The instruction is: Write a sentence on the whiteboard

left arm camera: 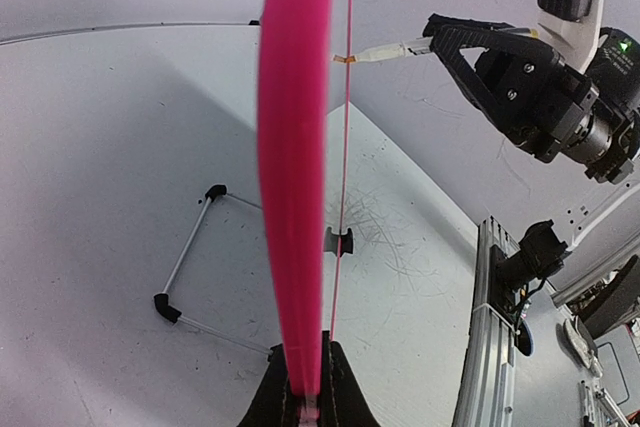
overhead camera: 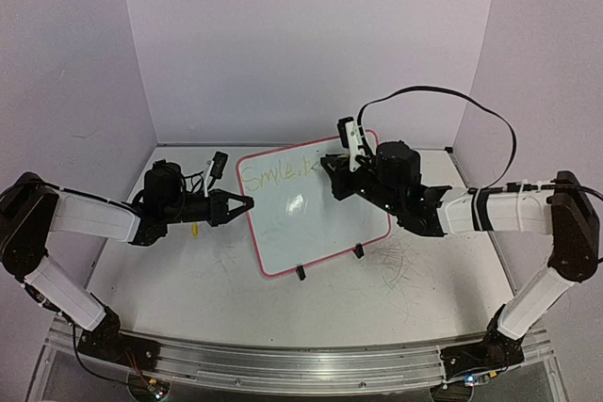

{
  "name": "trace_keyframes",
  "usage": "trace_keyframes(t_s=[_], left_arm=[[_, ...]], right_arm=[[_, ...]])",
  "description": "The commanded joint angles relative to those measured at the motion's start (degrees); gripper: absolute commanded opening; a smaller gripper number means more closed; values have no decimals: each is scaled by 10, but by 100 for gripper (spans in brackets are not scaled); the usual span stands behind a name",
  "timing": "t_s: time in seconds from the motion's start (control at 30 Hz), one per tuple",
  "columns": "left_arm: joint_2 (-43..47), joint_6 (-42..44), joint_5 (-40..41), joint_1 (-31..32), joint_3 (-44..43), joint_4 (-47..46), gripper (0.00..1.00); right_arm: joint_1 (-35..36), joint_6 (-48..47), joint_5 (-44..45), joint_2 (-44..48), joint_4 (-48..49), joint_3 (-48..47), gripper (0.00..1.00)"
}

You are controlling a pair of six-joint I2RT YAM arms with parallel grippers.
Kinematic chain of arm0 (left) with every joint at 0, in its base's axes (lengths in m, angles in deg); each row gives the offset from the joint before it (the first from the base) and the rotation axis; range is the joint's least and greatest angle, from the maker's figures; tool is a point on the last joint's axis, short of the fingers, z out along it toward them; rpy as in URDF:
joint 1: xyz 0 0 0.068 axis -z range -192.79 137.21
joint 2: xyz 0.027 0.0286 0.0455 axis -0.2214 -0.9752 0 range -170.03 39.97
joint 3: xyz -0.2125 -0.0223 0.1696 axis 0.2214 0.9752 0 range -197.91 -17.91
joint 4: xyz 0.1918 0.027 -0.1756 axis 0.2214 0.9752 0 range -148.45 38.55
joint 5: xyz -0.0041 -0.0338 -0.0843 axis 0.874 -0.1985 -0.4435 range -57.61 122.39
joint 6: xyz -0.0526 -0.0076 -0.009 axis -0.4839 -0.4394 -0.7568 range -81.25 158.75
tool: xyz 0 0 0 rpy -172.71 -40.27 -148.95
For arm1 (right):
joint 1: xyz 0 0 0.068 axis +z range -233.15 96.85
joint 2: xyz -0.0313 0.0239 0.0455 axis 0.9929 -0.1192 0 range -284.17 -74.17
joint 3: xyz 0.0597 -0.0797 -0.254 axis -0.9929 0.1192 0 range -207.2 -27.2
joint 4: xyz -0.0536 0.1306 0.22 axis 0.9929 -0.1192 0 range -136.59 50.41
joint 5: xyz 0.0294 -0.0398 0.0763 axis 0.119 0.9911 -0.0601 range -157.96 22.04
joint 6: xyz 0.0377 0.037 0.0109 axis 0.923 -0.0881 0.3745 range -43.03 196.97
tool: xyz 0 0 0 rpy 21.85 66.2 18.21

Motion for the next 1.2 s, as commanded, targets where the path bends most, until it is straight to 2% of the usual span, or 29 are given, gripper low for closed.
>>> trace_keyframes(t_s=[0.0, 0.4, 0.73, 1.17], left_arm=[[9, 35, 13, 3, -3, 19, 0], [8, 34, 12, 3, -4, 20, 0], [9, 34, 13, 3, -3, 19, 0], [9, 35, 14, 3, -4, 21, 0]], right_arm=[[2, 2, 36, -7, 17, -22, 0], [1, 10, 103, 2, 6, -25, 0], [1, -1, 62, -15, 19, -42, 0], [3, 17, 30, -13, 4, -18, 0]])
